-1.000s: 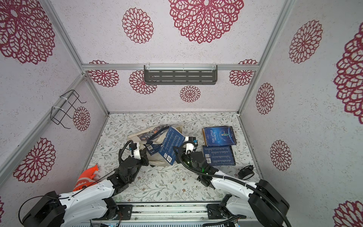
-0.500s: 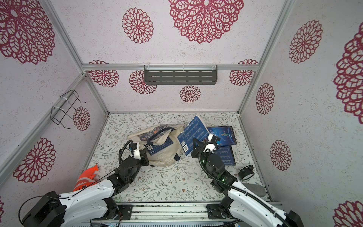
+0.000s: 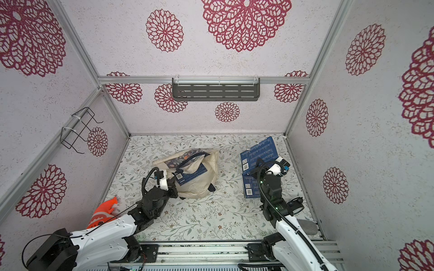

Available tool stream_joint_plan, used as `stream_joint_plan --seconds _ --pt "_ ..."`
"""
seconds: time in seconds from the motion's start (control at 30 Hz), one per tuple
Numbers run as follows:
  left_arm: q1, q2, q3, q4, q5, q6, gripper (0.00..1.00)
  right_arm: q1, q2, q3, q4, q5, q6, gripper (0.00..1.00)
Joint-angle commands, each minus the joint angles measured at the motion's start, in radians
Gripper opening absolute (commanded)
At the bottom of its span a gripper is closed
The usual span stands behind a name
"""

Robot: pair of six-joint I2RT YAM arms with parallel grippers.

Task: Take out the books from the canvas bag
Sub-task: Place the book on the book.

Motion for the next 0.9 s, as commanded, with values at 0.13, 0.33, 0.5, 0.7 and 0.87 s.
stream_joint_plan --seconds 0.13,0.33,0.5,0.7,0.87 --pt "0.01 -0.01 0.009 -0.024 0.009 -0.009 0.0 -0.187 0.114 -0.033 0.212 -0.17 0.148 0.0" --pt "0.01 -0.016 0.01 -0.03 0.014 -0.01 0.0 -0.291 0.232 -0.044 0.307 -0.264 0.198 0.0" --pt "0.012 -0.008 0.014 -0.03 0.022 -0.011 0.0 -0.332 0.328 -0.044 0.354 -0.305 0.231 0.0" --pt "0.009 0.006 0.021 -0.034 0.032 -0.014 0.0 -0.355 0.456 -0.059 0.426 -0.35 0.289 0.0" --pt "0.01 0.006 0.021 -0.034 0.03 -0.012 0.0 -0.359 0.499 -0.054 0.413 -0.334 0.304 0.0"
